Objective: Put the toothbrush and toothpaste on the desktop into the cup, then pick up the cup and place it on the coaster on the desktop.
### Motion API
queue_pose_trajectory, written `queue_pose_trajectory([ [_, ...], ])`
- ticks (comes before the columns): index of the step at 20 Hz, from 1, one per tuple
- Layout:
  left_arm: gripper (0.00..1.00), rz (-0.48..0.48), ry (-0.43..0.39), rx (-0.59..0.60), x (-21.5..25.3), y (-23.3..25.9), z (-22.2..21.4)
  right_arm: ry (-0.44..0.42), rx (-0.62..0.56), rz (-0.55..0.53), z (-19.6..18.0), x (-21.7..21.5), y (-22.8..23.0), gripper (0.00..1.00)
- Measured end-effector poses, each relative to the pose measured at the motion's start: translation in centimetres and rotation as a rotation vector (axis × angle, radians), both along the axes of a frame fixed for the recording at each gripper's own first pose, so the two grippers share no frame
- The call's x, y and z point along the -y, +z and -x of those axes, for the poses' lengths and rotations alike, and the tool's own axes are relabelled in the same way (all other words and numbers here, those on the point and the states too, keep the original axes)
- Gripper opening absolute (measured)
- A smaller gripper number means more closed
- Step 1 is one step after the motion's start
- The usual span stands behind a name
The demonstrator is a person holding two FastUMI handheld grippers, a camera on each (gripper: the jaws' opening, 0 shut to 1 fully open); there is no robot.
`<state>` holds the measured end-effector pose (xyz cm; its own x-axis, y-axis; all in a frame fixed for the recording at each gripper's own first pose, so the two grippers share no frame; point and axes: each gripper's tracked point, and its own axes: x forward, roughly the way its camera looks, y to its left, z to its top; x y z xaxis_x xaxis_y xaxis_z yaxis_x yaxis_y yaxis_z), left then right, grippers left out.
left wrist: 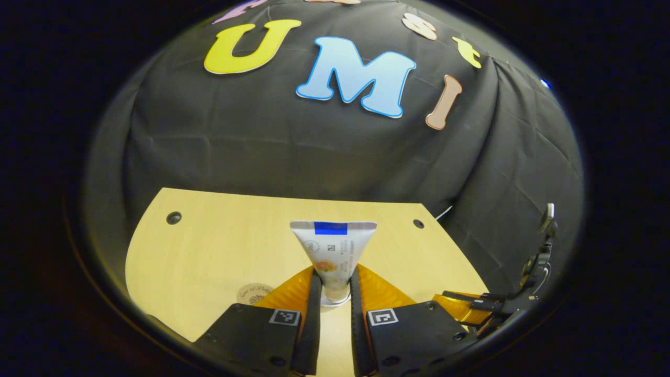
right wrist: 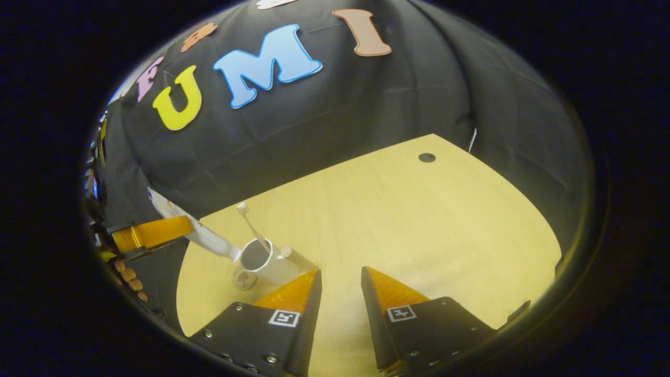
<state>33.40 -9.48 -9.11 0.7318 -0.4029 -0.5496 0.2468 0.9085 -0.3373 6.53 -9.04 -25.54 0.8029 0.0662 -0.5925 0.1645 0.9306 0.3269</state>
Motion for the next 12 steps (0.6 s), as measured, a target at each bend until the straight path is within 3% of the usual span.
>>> queue_pose_trajectory([
  [7, 0.31, -0.083, 0.019, -0.091, 0.8, -4.5, -1.6, -0.073, -0.031, -0.016, 0.5, 4.1, -0.6, 0.46],
  [8, 0.37, -0.077, 0.023, -0.105, 0.8, -4.6, -1.5, -0.075, -0.033, -0.018, 0.4, 4.1, -0.6, 0.46],
  [10, 0.36, -0.069, 0.035, -0.102, 0.7, -4.6, -1.5, -0.071, -0.038, -0.023, 0.3, 4.2, -0.6, 0.46],
  [11, 0.51, -0.064, 0.036, -0.096, 0.8, -4.3, -1.6, -0.066, -0.039, -0.026, 0.1, 4.0, -0.6, 0.46],
  [12, 0.51, -0.067, 0.035, -0.085, 0.9, -4.1, -1.8, -0.057, -0.041, -0.026, -0.2, 3.8, -0.6, 0.46],
])
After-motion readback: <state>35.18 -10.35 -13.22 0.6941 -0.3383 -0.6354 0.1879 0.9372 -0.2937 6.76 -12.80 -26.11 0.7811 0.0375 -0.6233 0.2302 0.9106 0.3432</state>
